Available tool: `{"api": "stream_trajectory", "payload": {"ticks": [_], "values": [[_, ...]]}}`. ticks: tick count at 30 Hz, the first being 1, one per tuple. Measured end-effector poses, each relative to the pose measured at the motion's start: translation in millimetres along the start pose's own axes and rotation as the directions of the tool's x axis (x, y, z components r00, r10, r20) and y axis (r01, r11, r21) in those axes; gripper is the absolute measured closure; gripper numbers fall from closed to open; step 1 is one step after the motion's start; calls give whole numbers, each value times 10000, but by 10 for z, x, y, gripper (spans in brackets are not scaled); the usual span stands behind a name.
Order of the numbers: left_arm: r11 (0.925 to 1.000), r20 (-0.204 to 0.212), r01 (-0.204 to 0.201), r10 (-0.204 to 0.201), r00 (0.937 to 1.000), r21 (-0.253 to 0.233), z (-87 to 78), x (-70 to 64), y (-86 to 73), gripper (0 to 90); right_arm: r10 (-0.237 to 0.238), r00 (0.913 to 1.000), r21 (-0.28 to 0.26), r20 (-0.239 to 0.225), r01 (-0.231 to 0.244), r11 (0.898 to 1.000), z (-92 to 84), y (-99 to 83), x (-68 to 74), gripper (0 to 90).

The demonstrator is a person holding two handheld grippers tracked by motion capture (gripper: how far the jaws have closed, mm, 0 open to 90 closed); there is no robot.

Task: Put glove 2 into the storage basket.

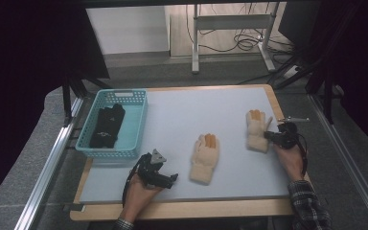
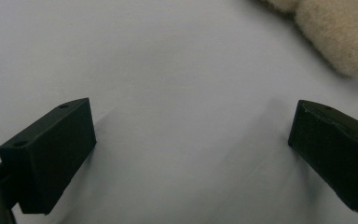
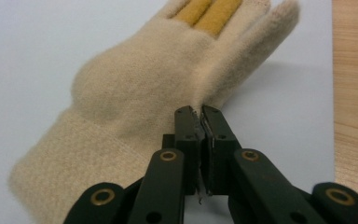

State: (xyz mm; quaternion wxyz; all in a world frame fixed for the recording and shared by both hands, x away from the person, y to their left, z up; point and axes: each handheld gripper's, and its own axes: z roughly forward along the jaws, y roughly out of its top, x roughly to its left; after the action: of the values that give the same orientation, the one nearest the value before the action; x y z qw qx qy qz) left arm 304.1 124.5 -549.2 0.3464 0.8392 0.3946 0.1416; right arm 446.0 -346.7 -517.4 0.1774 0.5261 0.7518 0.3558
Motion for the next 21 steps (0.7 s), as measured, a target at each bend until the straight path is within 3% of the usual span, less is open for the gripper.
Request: {"api": "stream_trajectory", "payload": {"ticks": [4, 10, 19, 20, 21], "values": [[10000, 1, 3, -3, 10000, 0, 0, 1, 0, 9, -35, 10000, -27, 37, 35, 10000, -30, 24, 23, 862], [10000, -1, 2, -2, 10000, 1, 0, 0, 0, 9, -114, 9997, -470, -219, 104, 9988, -186, 91, 85, 864], [10000, 1, 30, -30, 10000, -17, 1, -2, 0, 9, -754, 9968, -891, -252, 729, 9933, -453, 266, 265, 863], [10000, 3, 29, -29, 10000, -21, 1, -2, 0, 9, -1186, 9929, -880, -91, 1173, 9892, -499, 310, 368, 861], [10000, 2, -1, 1, 10000, 11, -1, 0, 0, 9, -1332, 9910, -856, -99, 1319, 9876, -504, 321, 413, 860]]}}
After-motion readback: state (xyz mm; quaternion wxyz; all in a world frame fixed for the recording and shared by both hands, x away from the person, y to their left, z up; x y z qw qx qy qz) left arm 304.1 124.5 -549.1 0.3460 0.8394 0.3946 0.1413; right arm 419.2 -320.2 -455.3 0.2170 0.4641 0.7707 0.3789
